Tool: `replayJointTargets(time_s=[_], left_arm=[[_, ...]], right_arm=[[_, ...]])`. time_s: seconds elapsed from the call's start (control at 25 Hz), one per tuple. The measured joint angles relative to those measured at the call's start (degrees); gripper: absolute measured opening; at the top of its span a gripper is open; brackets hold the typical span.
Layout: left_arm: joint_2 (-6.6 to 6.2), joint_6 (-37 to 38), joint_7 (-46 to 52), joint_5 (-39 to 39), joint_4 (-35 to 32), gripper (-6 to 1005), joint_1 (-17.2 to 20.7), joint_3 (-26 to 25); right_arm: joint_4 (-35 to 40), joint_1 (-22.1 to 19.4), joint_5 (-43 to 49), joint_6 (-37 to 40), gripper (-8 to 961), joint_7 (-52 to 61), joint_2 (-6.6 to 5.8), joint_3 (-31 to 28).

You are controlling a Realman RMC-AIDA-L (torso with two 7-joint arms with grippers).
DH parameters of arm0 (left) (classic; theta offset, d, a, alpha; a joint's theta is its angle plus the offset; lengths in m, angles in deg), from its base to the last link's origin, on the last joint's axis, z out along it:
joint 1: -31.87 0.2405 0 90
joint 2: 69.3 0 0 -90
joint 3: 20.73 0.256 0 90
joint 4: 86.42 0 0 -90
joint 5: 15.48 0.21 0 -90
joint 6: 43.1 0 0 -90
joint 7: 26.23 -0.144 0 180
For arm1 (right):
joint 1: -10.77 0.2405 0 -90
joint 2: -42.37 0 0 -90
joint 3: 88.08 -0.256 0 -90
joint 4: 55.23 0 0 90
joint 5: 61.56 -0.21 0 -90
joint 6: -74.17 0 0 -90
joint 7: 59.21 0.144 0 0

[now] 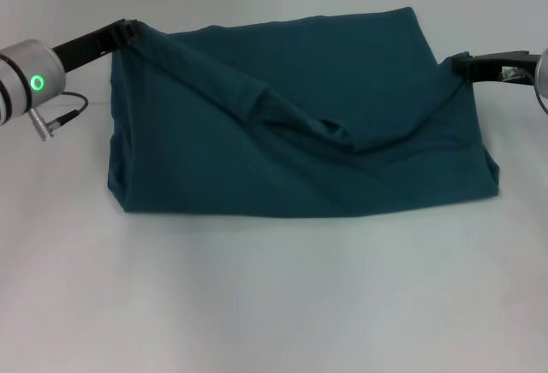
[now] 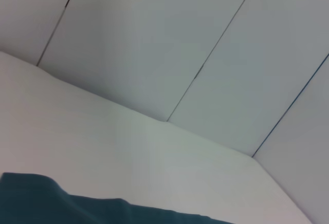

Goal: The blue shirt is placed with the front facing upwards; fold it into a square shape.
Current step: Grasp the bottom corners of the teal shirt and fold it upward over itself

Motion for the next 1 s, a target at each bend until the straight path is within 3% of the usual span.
replayJointTargets(time_s=[0.6, 1.0], left_arm=[[3.92, -3.9, -9.2, -8.9, 2.3, 73, 3.5, -0.3], [4.29, -4.2, -13.9, -13.0, 4.7, 75, 4.3, -0.2]], right_arm=[[-1.1, -0.7, 0.0, -2.9, 25, -1.6, 2.15, 0.1], [-2.5, -1.0, 0.0, -5.3, 24, -3.0, 2.80, 0.0]])
